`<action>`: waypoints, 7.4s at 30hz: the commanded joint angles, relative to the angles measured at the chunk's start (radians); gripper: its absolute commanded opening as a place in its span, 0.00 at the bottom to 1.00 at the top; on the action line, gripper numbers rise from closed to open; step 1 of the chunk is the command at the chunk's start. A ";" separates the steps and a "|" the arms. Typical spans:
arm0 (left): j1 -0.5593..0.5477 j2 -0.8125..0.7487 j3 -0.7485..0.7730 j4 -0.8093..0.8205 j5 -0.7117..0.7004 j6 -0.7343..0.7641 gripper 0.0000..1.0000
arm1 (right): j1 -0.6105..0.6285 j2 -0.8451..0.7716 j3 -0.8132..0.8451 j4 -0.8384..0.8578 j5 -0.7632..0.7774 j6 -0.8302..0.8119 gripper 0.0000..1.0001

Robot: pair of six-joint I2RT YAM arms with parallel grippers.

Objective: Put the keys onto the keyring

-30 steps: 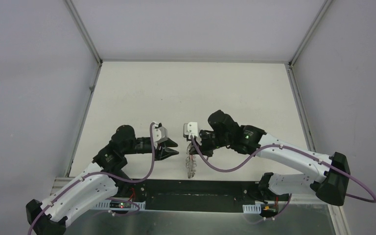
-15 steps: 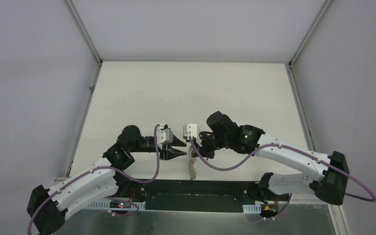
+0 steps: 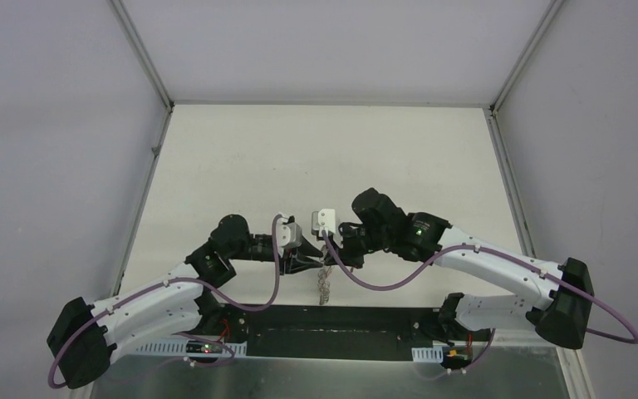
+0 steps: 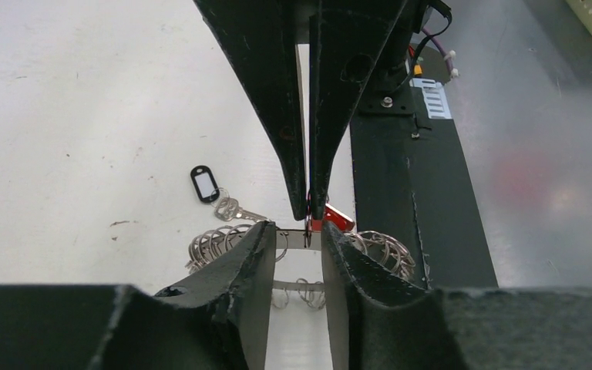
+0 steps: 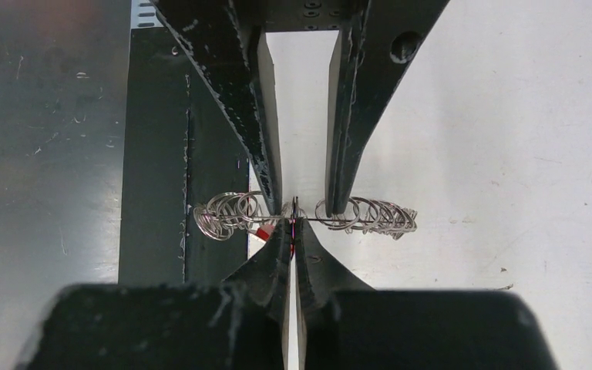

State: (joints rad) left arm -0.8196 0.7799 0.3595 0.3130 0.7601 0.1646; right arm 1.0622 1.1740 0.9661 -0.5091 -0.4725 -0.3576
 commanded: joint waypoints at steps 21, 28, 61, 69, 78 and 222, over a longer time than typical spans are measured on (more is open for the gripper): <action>-0.029 -0.072 -0.028 0.035 -0.085 -0.043 0.00 | -0.005 -0.093 -0.036 0.177 0.086 0.114 0.60; -0.029 -0.152 -0.093 0.183 -0.147 -0.118 0.00 | -0.094 -0.206 -0.178 0.382 -0.029 0.246 0.62; -0.028 -0.165 -0.089 0.388 -0.076 -0.150 0.00 | -0.151 -0.217 -0.361 0.807 -0.265 0.391 0.36; -0.029 -0.177 -0.081 0.369 -0.078 -0.145 0.00 | -0.150 -0.242 -0.388 0.803 -0.229 0.382 0.39; -0.029 -0.178 -0.076 0.359 -0.070 -0.149 0.00 | -0.151 -0.211 -0.368 0.825 -0.255 0.394 0.20; -0.144 -0.115 -0.023 0.318 -0.184 -0.123 0.00 | -0.269 -0.397 -0.416 0.655 -0.353 0.481 0.00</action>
State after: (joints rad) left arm -0.9504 0.6849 0.3115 0.5915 0.5533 0.0368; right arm 0.7959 0.7971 0.5564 0.1543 -0.8375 0.1333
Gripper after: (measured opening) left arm 0.011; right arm 0.004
